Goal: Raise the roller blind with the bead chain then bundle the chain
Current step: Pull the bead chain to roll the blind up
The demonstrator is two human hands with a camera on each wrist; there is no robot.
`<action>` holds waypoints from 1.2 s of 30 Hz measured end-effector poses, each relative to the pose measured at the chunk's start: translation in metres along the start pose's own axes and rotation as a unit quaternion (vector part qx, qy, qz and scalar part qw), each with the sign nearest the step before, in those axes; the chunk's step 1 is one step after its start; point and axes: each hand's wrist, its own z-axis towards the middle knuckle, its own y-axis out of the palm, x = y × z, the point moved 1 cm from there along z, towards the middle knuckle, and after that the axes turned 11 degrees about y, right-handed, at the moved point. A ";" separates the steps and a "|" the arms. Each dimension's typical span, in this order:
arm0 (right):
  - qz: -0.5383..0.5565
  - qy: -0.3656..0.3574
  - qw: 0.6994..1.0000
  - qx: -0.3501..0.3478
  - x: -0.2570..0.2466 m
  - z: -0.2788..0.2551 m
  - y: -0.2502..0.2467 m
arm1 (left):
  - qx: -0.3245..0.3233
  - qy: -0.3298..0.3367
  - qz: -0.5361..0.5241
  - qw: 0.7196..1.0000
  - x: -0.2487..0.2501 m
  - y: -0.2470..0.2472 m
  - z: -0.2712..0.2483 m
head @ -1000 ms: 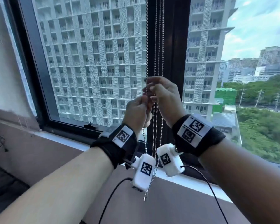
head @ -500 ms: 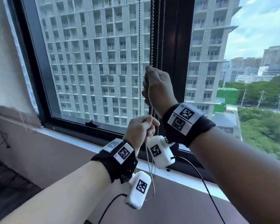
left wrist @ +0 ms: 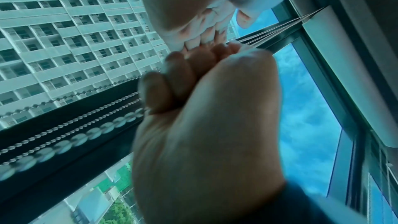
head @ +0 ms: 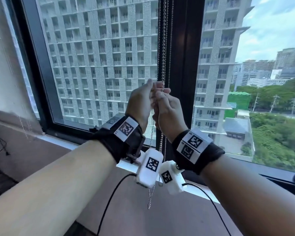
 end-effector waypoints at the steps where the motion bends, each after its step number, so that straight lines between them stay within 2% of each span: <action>1: 0.001 0.003 1.000 0.007 0.003 -0.001 -0.001 | -0.006 0.009 -0.006 1.000 0.004 0.003 0.004; 8: 0.001 0.004 1.000 0.025 0.007 -0.002 -0.008 | -0.064 0.050 0.007 0.997 0.022 0.030 0.011; 12: 0.045 0.018 0.999 0.021 0.010 -0.003 -0.006 | -0.053 0.060 0.003 0.997 0.017 0.035 0.013; 19: 0.008 0.012 1.000 0.011 0.011 -0.003 -0.008 | -0.058 0.050 0.006 0.997 0.018 0.032 0.017; 25: -0.034 0.003 0.999 0.021 0.019 0.004 -0.012 | -0.030 0.073 0.044 0.996 0.016 0.029 0.021; 27: -0.077 -0.002 0.996 0.042 0.024 0.003 -0.019 | -0.021 0.102 0.091 0.990 0.016 0.025 0.025; 30: -0.094 0.011 0.994 0.062 0.036 0.002 -0.031 | -0.019 0.152 0.211 0.965 0.010 0.015 0.030; 36: -0.104 0.029 0.992 0.066 0.061 0.000 -0.040 | -0.031 0.118 0.298 0.947 -0.027 -0.003 0.044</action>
